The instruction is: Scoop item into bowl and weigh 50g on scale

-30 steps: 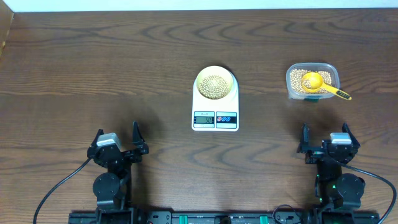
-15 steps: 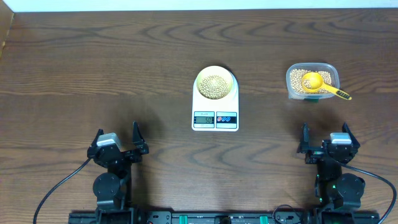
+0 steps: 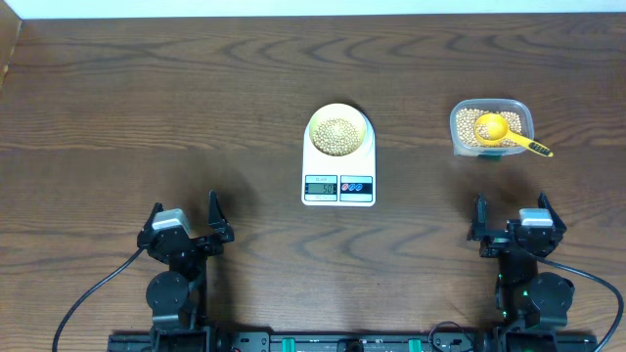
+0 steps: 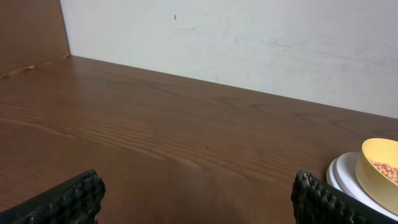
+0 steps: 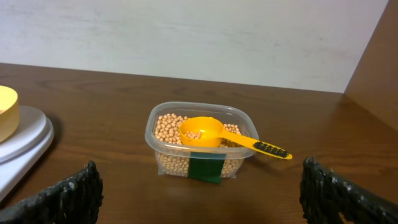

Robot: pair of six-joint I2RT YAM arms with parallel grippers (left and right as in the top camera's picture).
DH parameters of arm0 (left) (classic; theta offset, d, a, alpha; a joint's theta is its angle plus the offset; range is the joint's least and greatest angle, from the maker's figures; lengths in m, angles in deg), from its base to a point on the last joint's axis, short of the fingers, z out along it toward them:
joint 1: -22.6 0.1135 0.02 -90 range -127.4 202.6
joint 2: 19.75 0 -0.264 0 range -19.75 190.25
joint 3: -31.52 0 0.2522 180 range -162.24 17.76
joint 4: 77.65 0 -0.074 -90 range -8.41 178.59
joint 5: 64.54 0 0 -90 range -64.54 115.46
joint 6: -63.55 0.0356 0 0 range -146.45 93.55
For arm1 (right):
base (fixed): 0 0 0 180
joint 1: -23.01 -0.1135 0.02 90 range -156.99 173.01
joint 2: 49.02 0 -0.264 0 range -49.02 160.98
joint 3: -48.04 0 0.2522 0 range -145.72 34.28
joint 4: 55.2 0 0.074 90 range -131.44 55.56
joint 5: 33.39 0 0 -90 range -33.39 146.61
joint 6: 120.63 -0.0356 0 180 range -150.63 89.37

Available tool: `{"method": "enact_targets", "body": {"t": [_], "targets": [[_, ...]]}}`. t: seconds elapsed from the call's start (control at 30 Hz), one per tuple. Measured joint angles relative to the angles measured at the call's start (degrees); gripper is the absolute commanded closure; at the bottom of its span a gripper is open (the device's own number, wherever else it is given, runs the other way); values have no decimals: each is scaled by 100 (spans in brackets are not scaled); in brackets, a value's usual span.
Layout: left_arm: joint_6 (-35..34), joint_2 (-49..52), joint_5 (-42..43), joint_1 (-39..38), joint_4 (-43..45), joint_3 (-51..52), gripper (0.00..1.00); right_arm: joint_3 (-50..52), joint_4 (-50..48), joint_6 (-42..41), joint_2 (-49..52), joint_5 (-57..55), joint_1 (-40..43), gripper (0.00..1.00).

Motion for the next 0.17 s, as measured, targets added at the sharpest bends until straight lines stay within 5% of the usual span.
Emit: {"method": "enact_targets", "body": {"t": [0.17], "targets": [[0, 0, 0, 0, 0, 0, 2, 0, 0, 0, 0, 0, 0, 1]]}}
